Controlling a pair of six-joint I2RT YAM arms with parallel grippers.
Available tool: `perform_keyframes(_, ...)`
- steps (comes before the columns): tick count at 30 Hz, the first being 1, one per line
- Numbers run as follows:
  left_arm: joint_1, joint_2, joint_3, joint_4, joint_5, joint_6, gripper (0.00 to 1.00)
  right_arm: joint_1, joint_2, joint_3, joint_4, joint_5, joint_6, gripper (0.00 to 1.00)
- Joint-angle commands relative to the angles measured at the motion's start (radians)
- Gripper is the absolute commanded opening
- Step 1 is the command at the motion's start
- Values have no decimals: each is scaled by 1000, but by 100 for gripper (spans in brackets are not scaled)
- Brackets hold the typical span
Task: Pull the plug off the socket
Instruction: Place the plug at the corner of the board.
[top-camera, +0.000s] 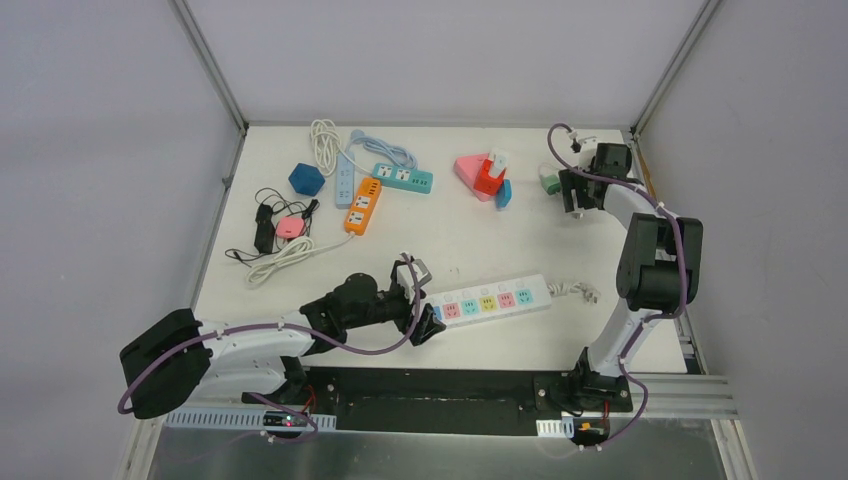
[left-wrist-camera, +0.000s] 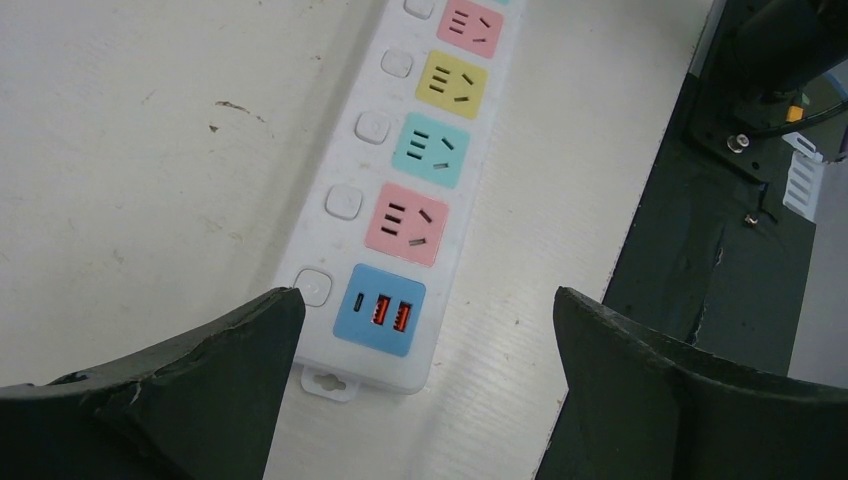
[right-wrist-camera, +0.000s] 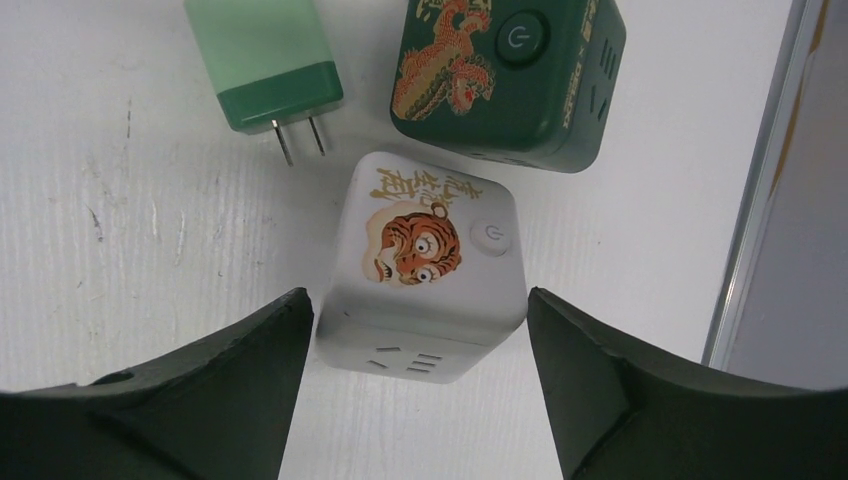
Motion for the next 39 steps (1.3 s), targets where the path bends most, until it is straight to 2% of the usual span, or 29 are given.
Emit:
perform_keyframes(1, 6, 14, 13, 46, -4, -14, 99, -1, -46, -7, 35, 30, -23, 82)
perform_keyframes(4, 5, 20, 17, 46, -2, -15, 99, -2, -98, -22, 32, 15, -24, 83)
perform_keyframes(12, 6, 30, 17, 63, 1, -24, 99, -18, -269, -78, -30, -182, -44, 84)
perform_keyframes(16, 6, 39, 21, 69, 3, -28, 99, -34, -361, -112, -78, -321, -73, 84)
perform_keyframes(29, 7, 67, 48, 69, 2, -56, 99, -39, -625, -271, -156, -926, -199, 85)
perform_keyframes(33, 6, 85, 70, 65, 4, -64, 99, -39, -637, -280, -284, -1063, -321, 88)
perform_keyframes(39, 6, 119, 102, 62, 17, -76, 99, -37, -650, -277, -496, -1167, -528, 93)
